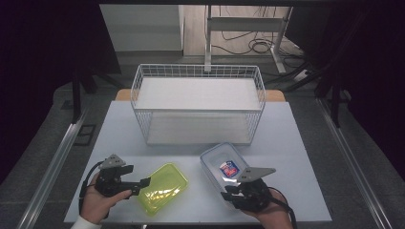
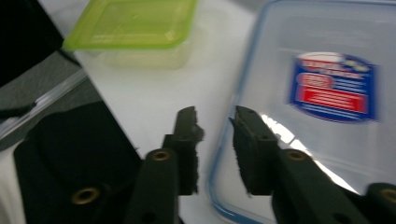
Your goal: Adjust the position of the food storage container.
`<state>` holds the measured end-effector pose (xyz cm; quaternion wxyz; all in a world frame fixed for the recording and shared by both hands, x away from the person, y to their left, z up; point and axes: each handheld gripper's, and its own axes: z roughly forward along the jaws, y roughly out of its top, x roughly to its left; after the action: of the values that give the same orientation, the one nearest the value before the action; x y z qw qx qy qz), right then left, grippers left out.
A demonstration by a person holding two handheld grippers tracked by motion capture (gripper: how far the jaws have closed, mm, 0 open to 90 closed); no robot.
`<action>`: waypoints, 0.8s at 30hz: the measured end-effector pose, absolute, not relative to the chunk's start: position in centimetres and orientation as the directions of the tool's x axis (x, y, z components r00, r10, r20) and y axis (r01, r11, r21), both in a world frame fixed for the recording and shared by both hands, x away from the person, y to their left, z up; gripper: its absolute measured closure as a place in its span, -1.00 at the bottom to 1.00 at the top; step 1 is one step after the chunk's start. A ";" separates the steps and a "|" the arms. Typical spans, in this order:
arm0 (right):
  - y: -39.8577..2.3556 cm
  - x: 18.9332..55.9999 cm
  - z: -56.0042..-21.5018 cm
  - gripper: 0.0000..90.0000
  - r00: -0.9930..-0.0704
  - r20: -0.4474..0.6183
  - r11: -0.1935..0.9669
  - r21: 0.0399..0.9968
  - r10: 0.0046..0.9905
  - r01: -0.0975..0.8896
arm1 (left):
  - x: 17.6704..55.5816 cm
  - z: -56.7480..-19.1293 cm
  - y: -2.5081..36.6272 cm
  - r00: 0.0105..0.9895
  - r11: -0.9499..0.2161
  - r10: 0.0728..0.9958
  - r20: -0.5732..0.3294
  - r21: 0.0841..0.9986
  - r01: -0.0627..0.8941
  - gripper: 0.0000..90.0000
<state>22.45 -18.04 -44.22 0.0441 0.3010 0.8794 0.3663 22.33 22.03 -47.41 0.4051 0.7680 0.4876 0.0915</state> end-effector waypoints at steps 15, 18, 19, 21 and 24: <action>-14.3 21.4 -46.0 0.97 -0.854 0.044 0.709 0.536 0.519 0.458 | 22.3 -47.5 22.1 0.504 -0.196 0.826 -0.251 0.711 0.675 -0.68; -14.2 21.3 -46.2 0.98 -0.852 0.015 0.726 0.516 0.523 0.455 | 22.3 -47.5 22.1 0.503 -0.196 0.827 -0.251 0.710 0.676 -0.68; -14.3 21.3 -46.2 0.98 -0.849 0.004 0.728 0.512 0.529 0.456 | 22.3 -47.5 22.1 0.503 -0.196 0.827 -0.250 0.710 0.676 -0.68; -14.3 21.3 -46.2 0.98 -0.846 -0.001 0.729 0.508 0.533 0.459 | 22.3 -47.5 22.1 0.504 -0.196 0.827 -0.250 0.712 0.674 -0.68; -14.5 21.4 -46.3 0.98 -0.840 -0.006 0.729 0.500 0.543 0.468 | 22.3 -47.4 22.1 0.502 -0.191 0.828 -0.251 0.714 0.673 -0.68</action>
<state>21.35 -14.52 -46.34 0.0762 0.2728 0.9265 0.2476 22.29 22.08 -47.43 0.4054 0.7658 0.4900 0.0954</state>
